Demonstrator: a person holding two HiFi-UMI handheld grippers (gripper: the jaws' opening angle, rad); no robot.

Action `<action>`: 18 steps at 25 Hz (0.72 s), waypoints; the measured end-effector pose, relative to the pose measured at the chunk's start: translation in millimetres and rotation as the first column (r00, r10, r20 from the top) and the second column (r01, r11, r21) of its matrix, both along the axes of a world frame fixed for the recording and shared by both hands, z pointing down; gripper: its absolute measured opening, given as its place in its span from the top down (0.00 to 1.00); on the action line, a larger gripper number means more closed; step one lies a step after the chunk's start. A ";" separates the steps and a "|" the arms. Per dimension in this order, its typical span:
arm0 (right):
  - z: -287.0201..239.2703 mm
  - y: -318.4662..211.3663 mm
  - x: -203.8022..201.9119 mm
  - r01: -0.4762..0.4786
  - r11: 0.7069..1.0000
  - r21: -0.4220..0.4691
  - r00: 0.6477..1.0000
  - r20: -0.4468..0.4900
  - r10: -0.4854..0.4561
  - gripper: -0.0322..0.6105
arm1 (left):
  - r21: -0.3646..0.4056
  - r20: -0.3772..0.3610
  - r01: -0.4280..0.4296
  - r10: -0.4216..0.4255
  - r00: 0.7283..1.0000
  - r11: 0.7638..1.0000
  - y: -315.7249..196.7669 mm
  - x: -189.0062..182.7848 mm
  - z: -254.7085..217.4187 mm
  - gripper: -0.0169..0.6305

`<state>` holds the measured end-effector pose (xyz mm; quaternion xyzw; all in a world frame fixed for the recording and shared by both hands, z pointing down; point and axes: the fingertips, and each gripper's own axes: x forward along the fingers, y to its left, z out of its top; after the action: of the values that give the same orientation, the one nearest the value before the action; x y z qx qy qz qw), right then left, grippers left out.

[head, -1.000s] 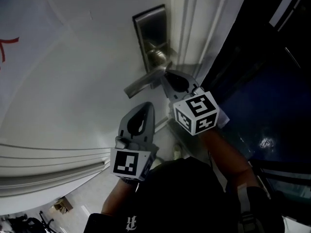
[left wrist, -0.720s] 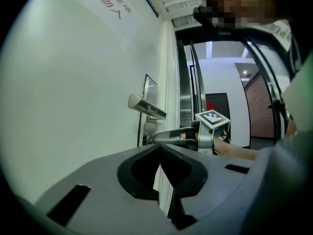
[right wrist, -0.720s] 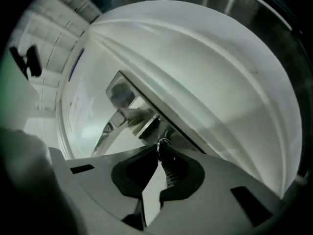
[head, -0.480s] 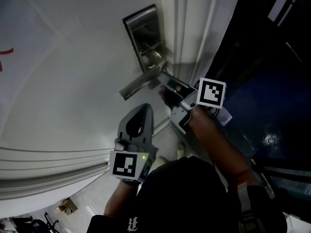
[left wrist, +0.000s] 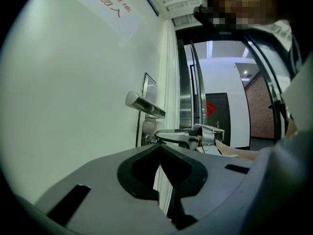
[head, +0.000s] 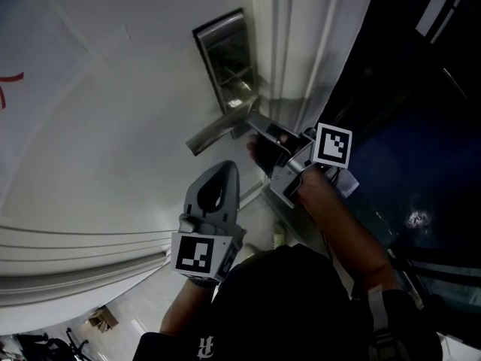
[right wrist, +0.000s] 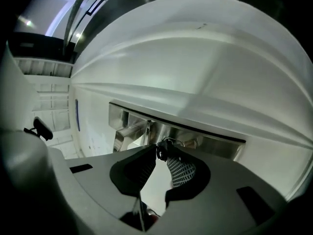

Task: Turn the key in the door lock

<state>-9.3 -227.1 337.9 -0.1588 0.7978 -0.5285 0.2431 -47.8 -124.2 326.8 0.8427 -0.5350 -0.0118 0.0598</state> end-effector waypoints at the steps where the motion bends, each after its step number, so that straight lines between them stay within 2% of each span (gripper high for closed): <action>1: -0.6 0.7 2.4 0.000 1.000 -0.006 1.000 0.015 0.000 0.87 | -0.001 -0.002 -0.002 0.002 1.000 1.000 -0.3 0.7 0.4 0.96; 4: -5.5 4.4 12.6 -0.010 1.000 -0.016 0.999 0.051 0.011 0.87 | 0.002 -0.007 -0.013 0.014 1.000 1.000 -0.9 4.1 0.4 0.96; 6: -9.3 9.3 18.3 -0.022 1.000 0.021 1.000 0.013 0.022 0.87 | 0.004 -0.008 -0.024 0.024 1.000 1.000 -1.1 6.4 -0.1 0.96; 10: -20.1 19.3 20.5 -0.022 0.981 0.195 0.985 -0.163 0.054 0.87 | 0.010 -0.012 -0.038 0.038 0.999 0.999 -0.2 8.9 -2.3 0.96; 13: -23.9 26.1 17.7 0.000 0.943 0.332 0.945 -0.309 0.109 0.87 | 0.014 -0.013 -0.044 0.044 0.999 0.999 1.2 9.9 -3.4 0.96; 15: -25.3 29.4 16.4 0.028 0.889 0.456 0.882 -0.430 0.193 0.87 | 0.014 -0.012 -0.046 0.047 0.999 0.999 1.8 9.5 -3.3 0.96; 16: -26.7 31.1 15.6 0.057 0.846 0.530 0.834 -0.492 0.251 0.87 | 0.014 -0.012 -0.047 0.047 0.999 0.999 2.2 9.1 -3.2 0.96; 18: -29.4 35.7 12.8 0.148 0.734 0.663 0.715 -0.585 0.384 0.87 | 0.015 -0.011 -0.047 0.047 0.999 0.999 3.2 8.3 -3.3 0.96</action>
<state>3.5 -191.5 308.5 -0.2998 0.9498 -0.0895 0.0045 -39.5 -120.9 323.6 0.8554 -0.5145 -0.0193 0.0569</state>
